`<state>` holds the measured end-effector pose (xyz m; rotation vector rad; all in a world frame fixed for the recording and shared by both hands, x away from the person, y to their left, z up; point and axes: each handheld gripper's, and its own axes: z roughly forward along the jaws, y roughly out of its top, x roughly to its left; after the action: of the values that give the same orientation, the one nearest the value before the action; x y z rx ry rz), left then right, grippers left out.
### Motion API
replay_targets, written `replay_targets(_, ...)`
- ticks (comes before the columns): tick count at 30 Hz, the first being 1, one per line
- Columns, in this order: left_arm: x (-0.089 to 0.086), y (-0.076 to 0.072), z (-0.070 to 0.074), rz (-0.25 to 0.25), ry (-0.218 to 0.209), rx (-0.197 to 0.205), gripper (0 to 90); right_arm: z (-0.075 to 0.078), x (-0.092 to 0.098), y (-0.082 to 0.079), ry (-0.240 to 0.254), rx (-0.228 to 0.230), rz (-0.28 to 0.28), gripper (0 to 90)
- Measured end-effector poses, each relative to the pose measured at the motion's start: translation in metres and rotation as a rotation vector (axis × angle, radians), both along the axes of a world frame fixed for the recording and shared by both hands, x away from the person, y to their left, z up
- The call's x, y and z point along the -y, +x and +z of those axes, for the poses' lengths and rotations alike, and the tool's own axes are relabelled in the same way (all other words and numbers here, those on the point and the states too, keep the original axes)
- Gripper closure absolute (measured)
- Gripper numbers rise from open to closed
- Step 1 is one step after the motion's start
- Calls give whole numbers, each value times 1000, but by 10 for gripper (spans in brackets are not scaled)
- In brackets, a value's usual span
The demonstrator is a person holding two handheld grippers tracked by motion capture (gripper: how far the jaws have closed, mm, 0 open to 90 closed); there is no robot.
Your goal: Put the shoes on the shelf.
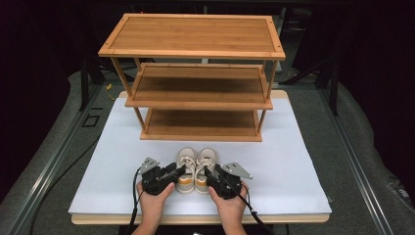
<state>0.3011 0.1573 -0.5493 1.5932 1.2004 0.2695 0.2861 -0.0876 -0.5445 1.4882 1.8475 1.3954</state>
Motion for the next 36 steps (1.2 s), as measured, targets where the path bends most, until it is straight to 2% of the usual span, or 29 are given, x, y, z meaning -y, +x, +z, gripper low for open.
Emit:
replay_targets(4, 1, -1, 1, 7, 8, 1, 530, -1, 1, -1, 15, -3, 4, 555)
replay_targets(6, 2, -1, 2, 14, 12, 3, 540, -2, 0, -1, 17, 8, -13, 562)
replay_targets(10, 2, -2, 2, 15, 15, 1, 554, -1, 1, -2, 21, -3, -8, 565)
replay_targets(13, 3, -3, 2, 25, 9, 1, 560, -2, 0, -2, 28, 10, -19, 568)
replay_targets(26, 4, -3, 3, 33, 0, -5, 567, -1, -2, -2, 45, 7, -31, 574)
replay_targets(30, 3, -4, 4, 32, 0, -10, 567, 0, -1, -2, 48, -6, -26, 575)
replay_targets(36, 3, -4, 7, 36, -9, -4, 568, 4, -1, -2, 51, 2, -20, 576)
